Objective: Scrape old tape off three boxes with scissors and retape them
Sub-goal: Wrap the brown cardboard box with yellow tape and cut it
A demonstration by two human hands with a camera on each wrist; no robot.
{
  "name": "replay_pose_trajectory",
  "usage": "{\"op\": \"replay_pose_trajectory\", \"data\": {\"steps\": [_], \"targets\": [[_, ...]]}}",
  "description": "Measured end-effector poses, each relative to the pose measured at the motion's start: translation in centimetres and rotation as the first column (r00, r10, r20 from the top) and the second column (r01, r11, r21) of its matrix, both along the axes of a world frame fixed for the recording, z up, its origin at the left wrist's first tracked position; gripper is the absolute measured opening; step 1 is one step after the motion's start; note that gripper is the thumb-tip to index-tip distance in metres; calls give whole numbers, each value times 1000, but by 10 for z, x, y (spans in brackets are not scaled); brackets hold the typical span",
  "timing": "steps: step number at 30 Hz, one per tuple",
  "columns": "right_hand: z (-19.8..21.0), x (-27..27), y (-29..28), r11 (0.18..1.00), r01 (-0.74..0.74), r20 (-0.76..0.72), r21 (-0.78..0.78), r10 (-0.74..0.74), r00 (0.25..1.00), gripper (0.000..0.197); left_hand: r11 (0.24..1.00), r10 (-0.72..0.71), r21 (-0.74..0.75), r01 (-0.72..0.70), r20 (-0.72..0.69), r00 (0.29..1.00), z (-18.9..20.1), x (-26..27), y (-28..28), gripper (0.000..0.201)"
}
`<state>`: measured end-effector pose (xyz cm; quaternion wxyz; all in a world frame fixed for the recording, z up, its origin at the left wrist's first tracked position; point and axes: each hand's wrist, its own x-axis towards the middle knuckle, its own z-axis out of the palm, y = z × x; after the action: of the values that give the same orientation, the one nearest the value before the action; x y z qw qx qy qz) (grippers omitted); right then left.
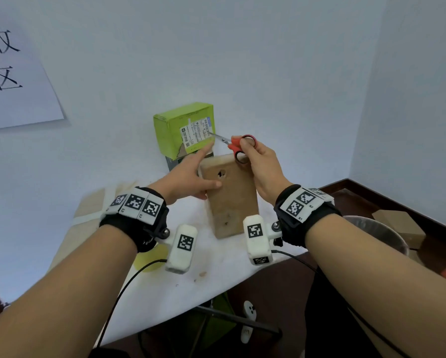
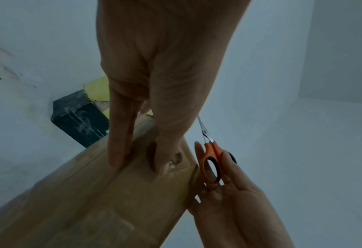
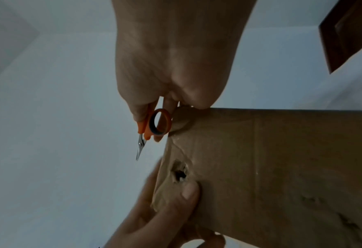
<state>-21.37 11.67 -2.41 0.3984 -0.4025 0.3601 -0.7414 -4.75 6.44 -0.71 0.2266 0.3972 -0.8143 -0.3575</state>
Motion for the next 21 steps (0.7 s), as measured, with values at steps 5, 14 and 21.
{"op": "replay_pose_trajectory", "data": {"steps": [5,14,21], "targets": [[4,4,-1,1000,-18,-9,-12,18,1000,18,997,-4,80,7,-32,999,-4,9,0,77],[7,-1,10,991,129,14,22,-130,991,14,945,241,312,-98,-461,854,-18,11,2,67],[-16,-1,9,972,234,-405,23,-205,891,17,830,370,558,-10,-537,758,-39,12,2,62]]}}
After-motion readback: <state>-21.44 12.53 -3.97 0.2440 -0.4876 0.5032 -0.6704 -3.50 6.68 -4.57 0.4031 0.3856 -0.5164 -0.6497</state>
